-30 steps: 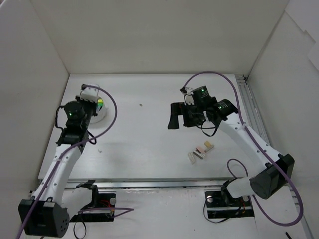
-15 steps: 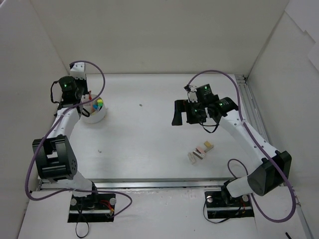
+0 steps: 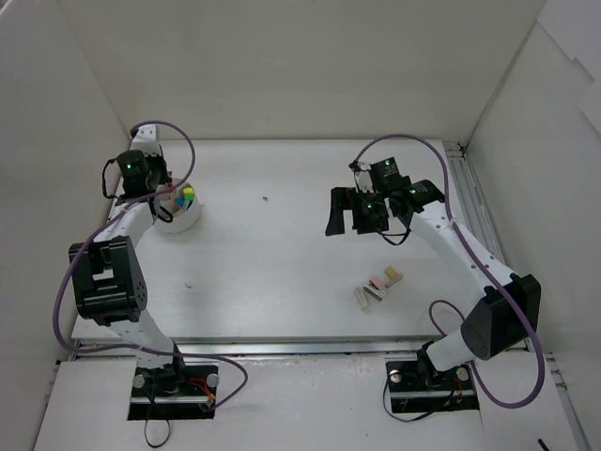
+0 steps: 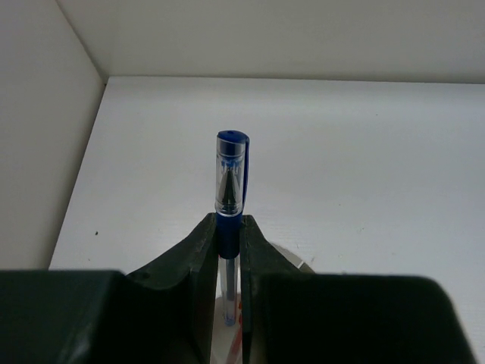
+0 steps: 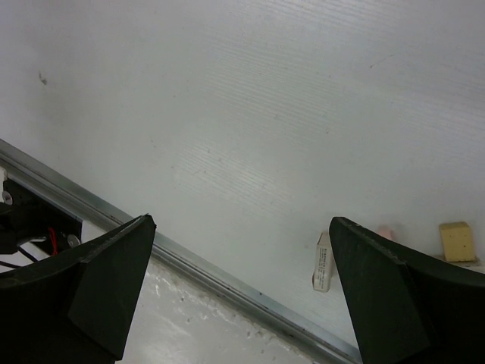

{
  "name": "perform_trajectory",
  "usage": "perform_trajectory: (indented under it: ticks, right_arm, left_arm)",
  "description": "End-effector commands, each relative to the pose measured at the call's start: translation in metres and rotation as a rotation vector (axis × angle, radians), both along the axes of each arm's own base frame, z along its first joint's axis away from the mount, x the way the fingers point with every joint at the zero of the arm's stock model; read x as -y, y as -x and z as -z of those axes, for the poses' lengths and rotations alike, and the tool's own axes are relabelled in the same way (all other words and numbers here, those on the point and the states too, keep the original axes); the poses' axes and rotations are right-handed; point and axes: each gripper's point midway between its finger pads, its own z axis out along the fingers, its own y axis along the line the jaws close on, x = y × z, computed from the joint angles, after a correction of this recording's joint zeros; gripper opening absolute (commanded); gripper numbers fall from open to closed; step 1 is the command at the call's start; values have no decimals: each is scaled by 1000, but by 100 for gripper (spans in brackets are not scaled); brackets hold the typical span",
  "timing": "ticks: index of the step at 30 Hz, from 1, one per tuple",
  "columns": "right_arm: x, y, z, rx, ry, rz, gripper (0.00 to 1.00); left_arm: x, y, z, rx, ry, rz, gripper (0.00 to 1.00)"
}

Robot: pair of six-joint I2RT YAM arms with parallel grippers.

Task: Sort the stationery into containers
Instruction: Place the pen in the storage box, then pick up the stationery from the center of the board.

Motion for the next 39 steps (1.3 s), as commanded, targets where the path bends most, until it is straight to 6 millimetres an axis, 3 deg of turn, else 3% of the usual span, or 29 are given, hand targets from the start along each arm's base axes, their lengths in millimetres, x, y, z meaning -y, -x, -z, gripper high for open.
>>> perform_trajectory:
  ticks: [1,8,10,11,14,15,17,26,28,30,31,32,33,36,37,39]
  right_arm:
    - [-4,-11,-17,59,-42,-8,98]
    - [3,-4,-14,52,-43,-3,98]
    - [8,-3,-14,59,-42,11,98]
    - [8,-1,-14,61,-40,7,98]
    - [14,1,-14,65,-34,22,98]
    - [15,2,-14,69,-34,23,98]
    - [16,3,-14,73,-36,21,98]
    - [18,13,-14,81,-48,-5,98]
    - [19,16,-15,83,-51,-3,98]
    - [21,18,-16,94,-52,-4,98]
    - [23,18,-15,99,-41,6,98]
    - [26,17,-15,103,-32,25,98]
    - [31,18,-13,109,-15,46,98]
    - [57,16,5,88,61,189,98]
    - [64,16,9,76,75,245,98]
    - [73,27,29,33,99,279,98]
  left_arm:
    - [-11,3,-50,174,28,-76,0]
    - [-11,14,-22,95,50,-157,0]
    - [-15,20,-22,97,62,-192,3]
    - [-15,23,-20,95,69,-194,6]
    - [-6,37,-8,76,109,-193,30]
    - [-4,40,-15,97,128,-188,37]
    - [0,48,-5,76,134,-173,41]
    - [22,80,-21,87,144,-148,66]
    - [32,87,-22,69,147,-133,74]
    - [47,98,-38,95,149,-94,85]
    - [54,102,-41,97,149,-77,99]
    - [60,110,-59,132,148,-57,99]
    - [75,118,-53,84,150,-27,99]
    - [97,143,-68,53,208,-5,99]
    - [113,152,-77,53,232,42,99]
    - [140,166,-76,14,278,135,99]
